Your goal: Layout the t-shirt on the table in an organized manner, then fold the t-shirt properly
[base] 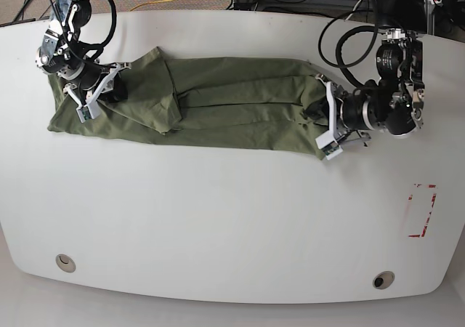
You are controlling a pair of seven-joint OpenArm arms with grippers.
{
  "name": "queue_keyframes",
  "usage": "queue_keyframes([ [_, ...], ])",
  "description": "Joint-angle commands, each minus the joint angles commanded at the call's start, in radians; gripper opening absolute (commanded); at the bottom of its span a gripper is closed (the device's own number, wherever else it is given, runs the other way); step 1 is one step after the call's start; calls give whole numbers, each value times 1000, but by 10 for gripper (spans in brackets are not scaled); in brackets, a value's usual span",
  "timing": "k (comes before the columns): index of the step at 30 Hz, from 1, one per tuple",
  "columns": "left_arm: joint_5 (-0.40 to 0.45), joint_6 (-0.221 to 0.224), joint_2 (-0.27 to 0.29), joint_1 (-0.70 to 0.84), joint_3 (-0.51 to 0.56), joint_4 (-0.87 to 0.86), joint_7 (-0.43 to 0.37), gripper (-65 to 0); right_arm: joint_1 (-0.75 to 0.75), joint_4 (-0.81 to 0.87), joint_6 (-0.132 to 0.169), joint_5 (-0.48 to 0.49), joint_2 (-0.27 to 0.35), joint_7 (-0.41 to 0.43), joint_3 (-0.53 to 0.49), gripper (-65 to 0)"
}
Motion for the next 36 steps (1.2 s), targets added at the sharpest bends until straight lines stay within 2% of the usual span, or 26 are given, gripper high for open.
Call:
queue_keyframes([
  [2,0,0,15,-14,34,-2,0,-601,0,0,0,0,0,0,0,-528],
  [6,17,0,100,-41,98,-6,0,-601,0,0,0,0,0,0,0,-528],
  [11,75,0,196,-75,129,-17,0,-600,0,0,0,0,0,0,0,-528],
  [16,110,0,316,-104,143,-118,-2,-600,0,0,0,0,0,0,0,-528],
  [19,135,0,364,-120,143,-167,-3,-599,0,0,0,0,0,0,0,-528],
  [25,173,0,408,-150,143,-238,-5,-594,0,0,0,0,0,0,0,-528],
  [31,175,0,413,-152,144,-258,-6,-594,0,0,0,0,0,0,0,-528],
  [34,175,0,413,-153,146,-258,-6,-574,0,0,0,0,0,0,0,-528],
  [36,170,0,413,-153,149,-258,-6,-533,0,2,0,0,0,0,0,-528],
])
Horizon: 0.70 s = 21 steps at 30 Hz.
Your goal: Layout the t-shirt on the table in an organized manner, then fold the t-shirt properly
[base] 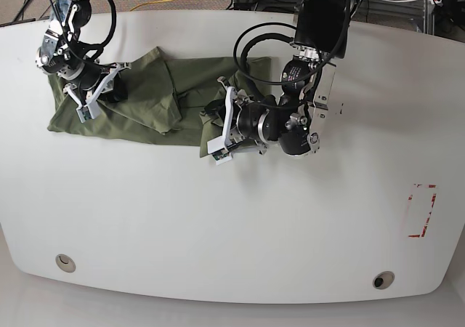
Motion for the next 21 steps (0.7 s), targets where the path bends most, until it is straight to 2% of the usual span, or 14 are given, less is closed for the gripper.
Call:
queue_keyframes([
  [5,-3,0,0,0,40,9,0,-414,2,0,0,0,0,-2,-2,-528],
  [7,-31,0,0,0,63,17,0,-375,11,0,0,0,0,-2,-2,-528],
  [13,-150,0,0,-29,118,71,8,-364,18,0,0,0,0,-3,-2,-528],
  [17,-150,0,0,-41,78,112,32,-364,18,0,0,0,0,-3,-2,-528],
  [21,-94,0,-78,-54,34,124,29,-364,20,0,0,0,0,-3,-2,-528],
])
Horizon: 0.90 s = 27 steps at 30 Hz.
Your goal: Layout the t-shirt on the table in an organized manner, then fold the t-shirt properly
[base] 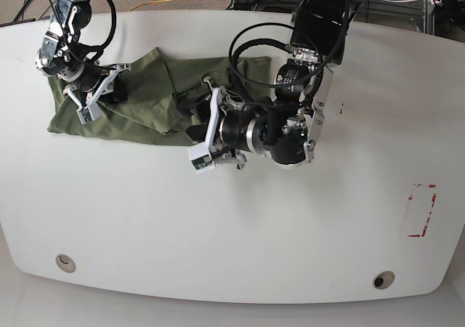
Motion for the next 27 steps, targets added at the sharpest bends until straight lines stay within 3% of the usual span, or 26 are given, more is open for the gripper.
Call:
queue_keyframes([
  [5,71,0,-97,8,-34,0,-41,-364,0,0,0,0,0,0,0,-528],
  [12,144,0,-155,48,-40,-3,-83,-397,-2,0,0,0,0,0,0,-528],
  [18,169,0,-133,77,-8,-8,-84,-406,-2,0,0,0,-2,0,0,-528],
  [27,167,0,-78,89,133,-9,-64,-406,-2,0,0,2,-2,0,0,-528],
])
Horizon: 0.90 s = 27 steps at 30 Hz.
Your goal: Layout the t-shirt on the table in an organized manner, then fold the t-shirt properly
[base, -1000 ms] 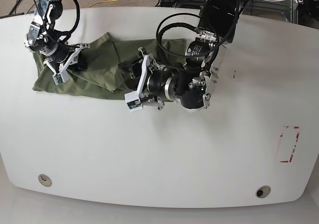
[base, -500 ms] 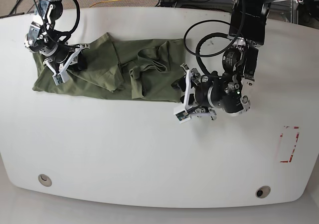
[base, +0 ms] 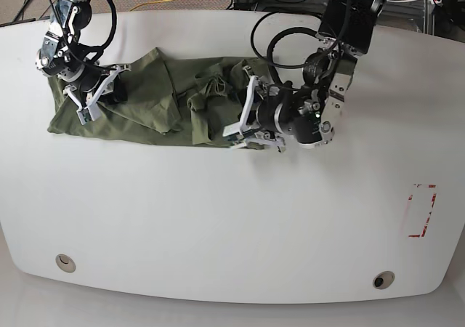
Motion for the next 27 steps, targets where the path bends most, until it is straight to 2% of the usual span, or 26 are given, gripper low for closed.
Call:
queue_keyframes([
  [3,-3,0,44,-5,68,0,31,-406,0,0,0,0,0,0,0,-528],
  [8,-3,0,118,-37,153,5,34,-406,0,0,0,0,0,0,0,-528],
  [12,-3,0,155,-64,157,8,34,-406,0,0,0,0,0,0,0,-528],
  [16,-3,0,155,-95,114,9,32,-406,0,0,0,0,0,0,0,-528],
  [20,2,0,149,-104,9,6,32,-406,0,0,0,0,0,0,0,-528],
  [27,8,0,60,-104,-86,2,29,-406,0,0,0,0,0,0,0,-528],
])
